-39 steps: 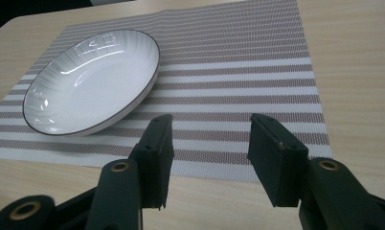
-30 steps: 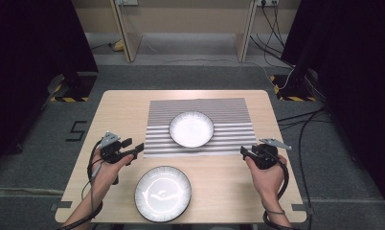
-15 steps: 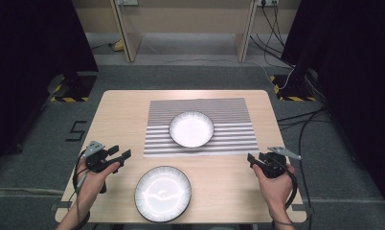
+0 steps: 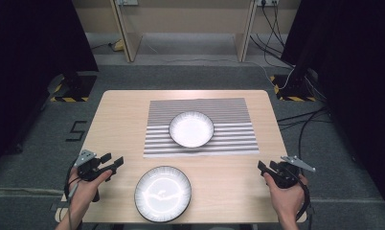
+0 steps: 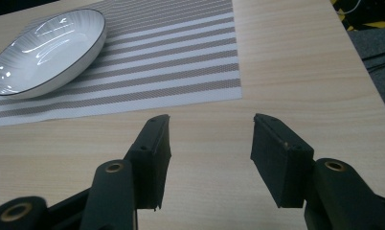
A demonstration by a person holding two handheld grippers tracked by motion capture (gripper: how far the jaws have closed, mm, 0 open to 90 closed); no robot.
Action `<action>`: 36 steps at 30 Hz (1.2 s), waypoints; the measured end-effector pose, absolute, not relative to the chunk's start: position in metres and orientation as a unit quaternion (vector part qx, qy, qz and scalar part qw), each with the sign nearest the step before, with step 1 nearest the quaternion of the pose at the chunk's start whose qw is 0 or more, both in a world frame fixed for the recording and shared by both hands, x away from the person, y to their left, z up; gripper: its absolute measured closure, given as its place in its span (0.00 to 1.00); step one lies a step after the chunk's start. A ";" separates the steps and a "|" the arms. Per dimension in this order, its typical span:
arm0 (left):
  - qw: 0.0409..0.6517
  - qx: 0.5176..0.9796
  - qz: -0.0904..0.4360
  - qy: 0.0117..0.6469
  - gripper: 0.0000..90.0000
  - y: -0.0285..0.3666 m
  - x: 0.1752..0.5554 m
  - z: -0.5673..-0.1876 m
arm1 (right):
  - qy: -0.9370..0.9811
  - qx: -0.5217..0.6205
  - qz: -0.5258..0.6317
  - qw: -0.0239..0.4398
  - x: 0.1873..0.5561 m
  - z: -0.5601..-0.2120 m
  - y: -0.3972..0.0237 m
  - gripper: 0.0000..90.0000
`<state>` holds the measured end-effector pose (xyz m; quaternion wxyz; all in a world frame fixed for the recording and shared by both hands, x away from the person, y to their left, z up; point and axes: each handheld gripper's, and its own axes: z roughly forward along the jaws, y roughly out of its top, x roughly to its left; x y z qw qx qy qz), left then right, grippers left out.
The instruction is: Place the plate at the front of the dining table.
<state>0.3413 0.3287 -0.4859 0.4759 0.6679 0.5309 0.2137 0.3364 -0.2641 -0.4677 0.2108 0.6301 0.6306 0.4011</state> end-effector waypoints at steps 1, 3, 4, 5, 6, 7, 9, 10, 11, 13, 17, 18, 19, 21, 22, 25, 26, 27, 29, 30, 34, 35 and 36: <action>0.474 0.668 0.214 0.531 0.42 0.330 0.340 -0.486 | 0.627 0.633 0.402 0.211 0.334 -0.469 -0.267 0.54; 0.474 0.666 0.215 0.534 0.42 0.332 0.339 -0.487 | 0.622 0.638 0.402 0.212 0.332 -0.469 -0.271 0.54; 0.473 0.666 0.215 0.535 0.42 0.334 0.338 -0.488 | 0.621 0.639 0.401 0.215 0.330 -0.469 -0.273 0.54; 0.473 0.665 0.215 0.536 0.42 0.335 0.337 -0.488 | 0.618 0.641 0.401 0.213 0.329 -0.470 -0.275 0.53; 0.473 0.665 0.216 0.537 0.42 0.337 0.337 -0.489 | 0.620 0.640 0.400 0.216 0.328 -0.470 -0.276 0.53; 0.471 0.665 0.216 0.538 0.42 0.338 0.336 -0.489 | 0.618 0.642 0.401 0.214 0.327 -0.470 -0.277 0.53; 0.471 0.663 0.216 0.540 0.42 0.341 0.335 -0.489 | 0.617 0.643 0.399 0.216 0.325 -0.471 -0.280 0.53; 0.472 0.662 0.215 0.541 0.42 0.342 0.334 -0.489 | 0.615 0.644 0.399 0.216 0.324 -0.472 -0.281 0.53; 0.473 0.661 0.216 0.542 0.42 0.343 0.333 -0.489 | 0.613 0.646 0.399 0.217 0.323 -0.472 -0.282 0.53; 0.471 0.661 0.219 0.542 0.42 0.346 0.331 -0.488 | 0.612 0.648 0.399 0.217 0.321 -0.472 -0.284 0.53; 0.473 0.655 0.222 0.546 0.42 0.351 0.328 -0.487 | 0.609 0.651 0.399 0.217 0.317 -0.473 -0.286 0.53; 0.473 0.652 0.223 0.549 0.42 0.354 0.325 -0.488 | 0.606 0.652 0.400 0.217 0.316 -0.475 -0.287 0.53; 0.472 0.652 0.224 0.550 0.42 0.356 0.324 -0.488 | 0.608 0.650 0.400 0.219 0.316 -0.476 -0.288 0.53; 0.471 0.649 0.224 0.554 0.42 0.359 0.321 -0.490 | 0.606 0.652 0.399 0.219 0.314 -0.478 -0.289 0.53; 0.470 0.649 0.224 0.555 0.42 0.361 0.320 -0.491 | 0.605 0.653 0.399 0.220 0.313 -0.479 -0.290 0.53; 0.467 0.645 0.224 0.562 0.42 0.365 0.317 -0.494 | 0.601 0.657 0.398 0.220 0.311 -0.482 -0.293 0.53; 0.465 0.643 0.225 0.565 0.42 0.366 0.315 -0.495 | 0.600 0.659 0.397 0.220 0.310 -0.483 -0.293 0.53; 0.464 0.642 0.226 0.566 0.42 0.367 0.314 -0.497 | 0.599 0.660 0.398 0.219 0.310 -0.484 -0.294 0.53; 0.464 0.640 0.226 0.569 0.42 0.368 0.313 -0.499 | 0.594 0.663 0.399 0.219 0.308 -0.488 -0.295 0.53; 0.465 0.638 0.225 0.571 0.42 0.368 0.312 -0.501 | 0.593 0.664 0.399 0.220 0.308 -0.489 -0.296 0.53; 0.469 0.633 0.228 0.572 0.42 0.367 0.311 -0.502 | 0.588 0.667 0.400 0.221 0.307 -0.492 -0.298 0.52; 0.471 0.631 0.230 0.572 0.42 0.367 0.311 -0.503 | 0.586 0.667 0.402 0.223 0.306 -0.493 -0.299 0.52; 0.472 0.630 0.231 0.571 0.42 0.366 0.310 -0.504 | 0.582 0.670 0.404 0.223 0.305 -0.493 -0.299 0.52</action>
